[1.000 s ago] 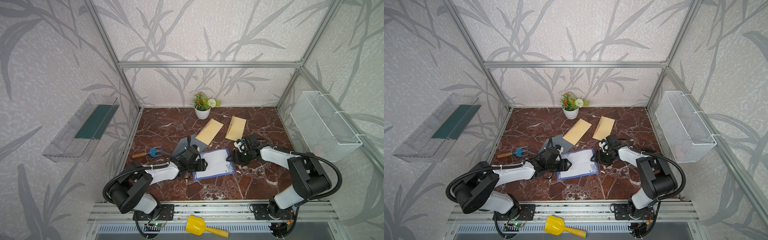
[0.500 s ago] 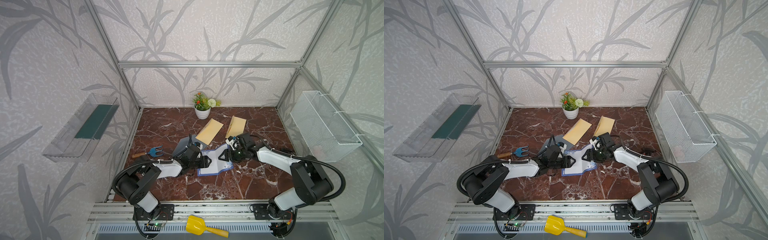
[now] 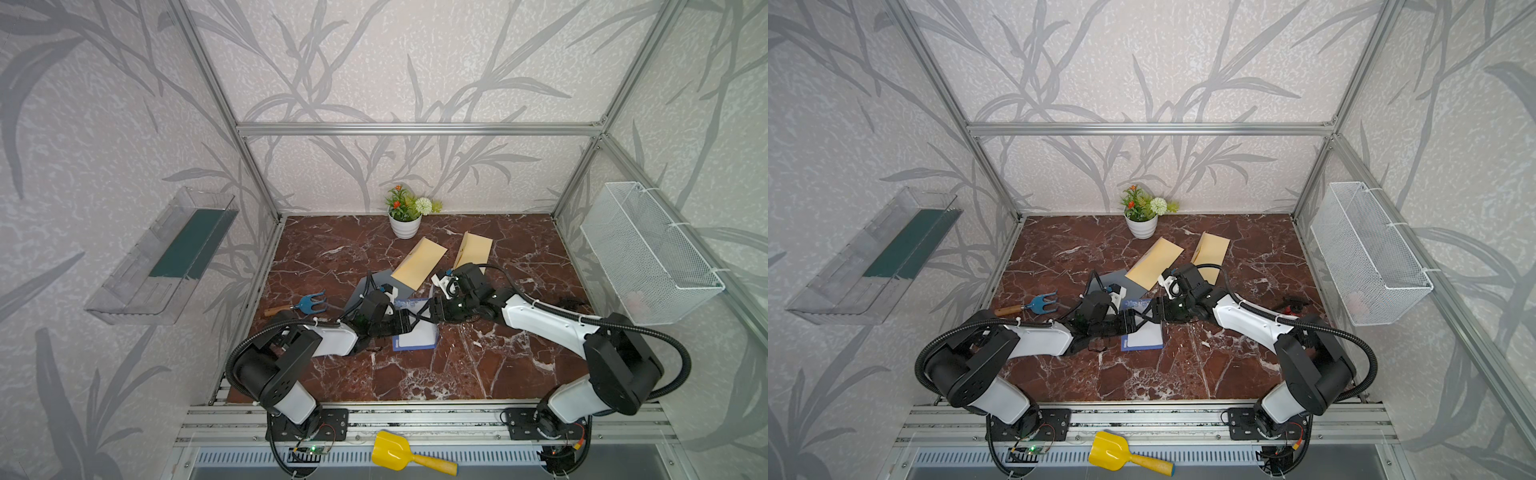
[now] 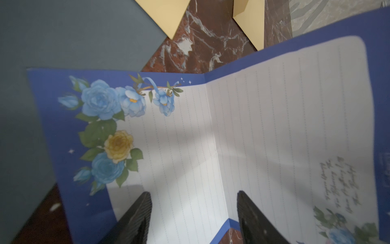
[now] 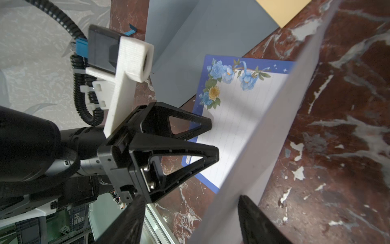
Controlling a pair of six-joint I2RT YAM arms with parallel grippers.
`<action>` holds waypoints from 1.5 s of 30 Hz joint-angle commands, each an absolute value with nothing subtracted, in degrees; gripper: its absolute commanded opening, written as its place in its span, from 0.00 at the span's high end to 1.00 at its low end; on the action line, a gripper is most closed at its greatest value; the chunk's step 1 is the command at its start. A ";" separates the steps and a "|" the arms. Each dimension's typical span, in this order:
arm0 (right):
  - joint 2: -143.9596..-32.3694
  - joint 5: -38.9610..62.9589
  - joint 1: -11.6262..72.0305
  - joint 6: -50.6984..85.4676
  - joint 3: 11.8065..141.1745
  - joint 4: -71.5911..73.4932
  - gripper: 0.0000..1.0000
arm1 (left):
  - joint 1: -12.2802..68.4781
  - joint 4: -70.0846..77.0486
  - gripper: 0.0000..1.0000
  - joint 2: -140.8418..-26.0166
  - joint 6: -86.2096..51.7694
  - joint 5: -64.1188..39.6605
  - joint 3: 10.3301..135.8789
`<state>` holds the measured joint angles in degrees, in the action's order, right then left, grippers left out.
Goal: Fold the letter paper in half and place it into the envelope
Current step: Fold the letter paper at the center of the board.
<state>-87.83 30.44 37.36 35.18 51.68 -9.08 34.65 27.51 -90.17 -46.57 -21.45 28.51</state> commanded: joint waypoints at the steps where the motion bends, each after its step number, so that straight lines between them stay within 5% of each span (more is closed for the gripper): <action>1: -88.33 29.27 38.07 36.16 53.82 -7.47 0.30 | 32.59 27.77 0.36 -86.01 -47.91 -21.27 27.40; 13: -89.90 28.32 39.18 35.18 57.23 -9.14 0.30 | 21.65 17.00 0.35 -71.34 -45.50 -16.08 24.62; 26: -104.71 28.65 44.37 36.15 65.03 -5.59 0.30 | 10.34 11.04 0.35 -64.30 -45.35 -18.92 22.32; 38: -109.70 28.56 44.12 41.07 62.61 2.15 0.30 | 9.08 8.70 0.34 -61.38 -44.11 -22.64 23.60; 45: -102.31 26.94 39.38 41.52 58.76 2.25 0.51 | 9.31 7.59 0.35 -60.69 -43.20 -24.39 24.24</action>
